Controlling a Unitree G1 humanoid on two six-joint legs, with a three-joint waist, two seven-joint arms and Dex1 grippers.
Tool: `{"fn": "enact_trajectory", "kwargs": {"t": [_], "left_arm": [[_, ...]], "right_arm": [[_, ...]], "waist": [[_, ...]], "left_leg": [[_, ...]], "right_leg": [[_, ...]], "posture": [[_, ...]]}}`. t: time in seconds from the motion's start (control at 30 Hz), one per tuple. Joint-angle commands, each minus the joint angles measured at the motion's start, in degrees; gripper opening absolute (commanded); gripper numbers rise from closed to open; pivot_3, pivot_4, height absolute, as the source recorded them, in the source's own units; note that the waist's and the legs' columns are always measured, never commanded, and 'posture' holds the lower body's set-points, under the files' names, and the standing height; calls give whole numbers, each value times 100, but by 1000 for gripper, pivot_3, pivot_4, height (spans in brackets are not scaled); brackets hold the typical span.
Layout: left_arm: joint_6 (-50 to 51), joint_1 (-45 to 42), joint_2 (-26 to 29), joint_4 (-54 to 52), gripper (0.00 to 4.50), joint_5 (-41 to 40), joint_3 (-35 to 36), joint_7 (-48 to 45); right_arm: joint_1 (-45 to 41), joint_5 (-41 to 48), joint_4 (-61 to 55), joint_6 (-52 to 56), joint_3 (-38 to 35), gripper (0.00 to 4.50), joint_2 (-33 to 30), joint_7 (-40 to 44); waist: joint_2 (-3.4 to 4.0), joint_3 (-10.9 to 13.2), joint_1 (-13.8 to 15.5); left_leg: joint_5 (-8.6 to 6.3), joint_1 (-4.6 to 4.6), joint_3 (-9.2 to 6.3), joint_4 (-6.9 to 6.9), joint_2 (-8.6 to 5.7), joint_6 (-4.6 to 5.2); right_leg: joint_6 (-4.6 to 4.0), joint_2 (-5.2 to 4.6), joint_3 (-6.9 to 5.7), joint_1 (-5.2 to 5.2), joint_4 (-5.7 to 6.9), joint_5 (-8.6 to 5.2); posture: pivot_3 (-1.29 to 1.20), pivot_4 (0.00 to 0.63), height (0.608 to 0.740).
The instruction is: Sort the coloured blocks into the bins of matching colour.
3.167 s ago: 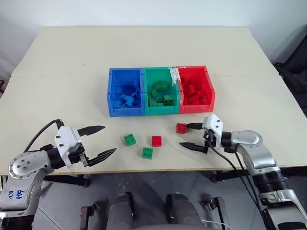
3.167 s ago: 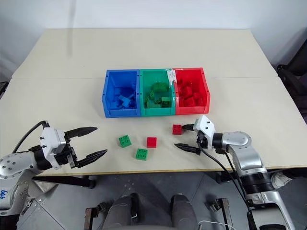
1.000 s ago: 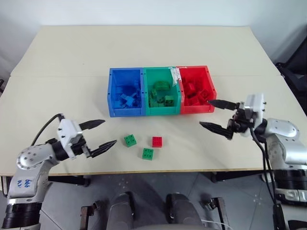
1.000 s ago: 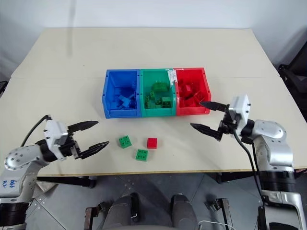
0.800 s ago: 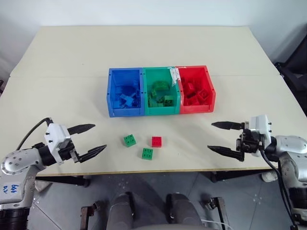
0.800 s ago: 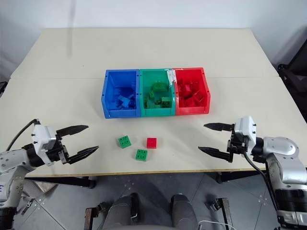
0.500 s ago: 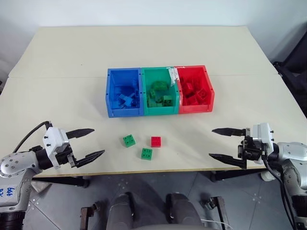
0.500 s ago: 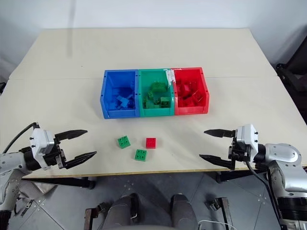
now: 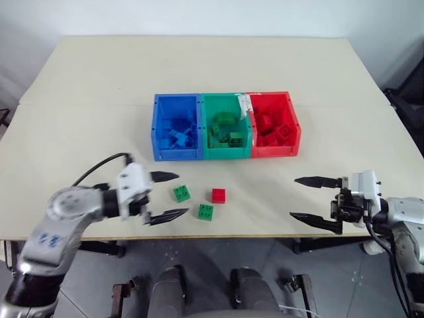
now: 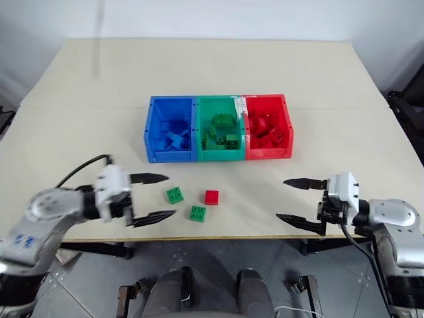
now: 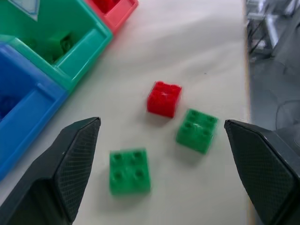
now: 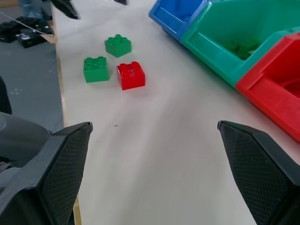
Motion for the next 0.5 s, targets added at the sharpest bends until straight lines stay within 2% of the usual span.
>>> {"fn": "enact_trajectory", "kwargs": {"t": [0.03, 0.17, 0.27, 0.5], "left_arm": [[820, -899, -319, -15, 4500, 510, -969, 314], [1343, -1608, -601, 333, 4500, 731, -1502, 329], [1522, -2077, -555, 562, 4500, 972, -1987, 59], [1648, -2401, -413, 710, 4500, 1221, -2354, -270]], "right_arm": [[366, 219, -566, 115, -293, 4477, -19, -223], [750, 335, -972, 277, -452, 4477, -21, -446], [1087, 384, -1253, 315, -635, 4477, 26, -650], [1452, 445, -1553, 329, -755, 4477, 87, -897]], "waist": [[0, 0, 25], [0, 0, -5], [0, 0, -15], [0, 0, -12]], "left_leg": [[-1, 0, -1, 6, 0, 1], [-7, 1, 0, 27, -1, 4], [-7, 1, -4, 27, 1, 3], [-8, 0, -7, 34, 0, 3]], "right_leg": [[1, 1, 0, 6, -1, 0], [5, 2, 7, 12, -1, 2], [5, 5, 6, 12, 1, 1], [7, 4, 6, 18, 0, 0]], "posture": [[0, 150, 740], [0, 150, 740], [0, 150, 740], [0, 150, 740]]}}
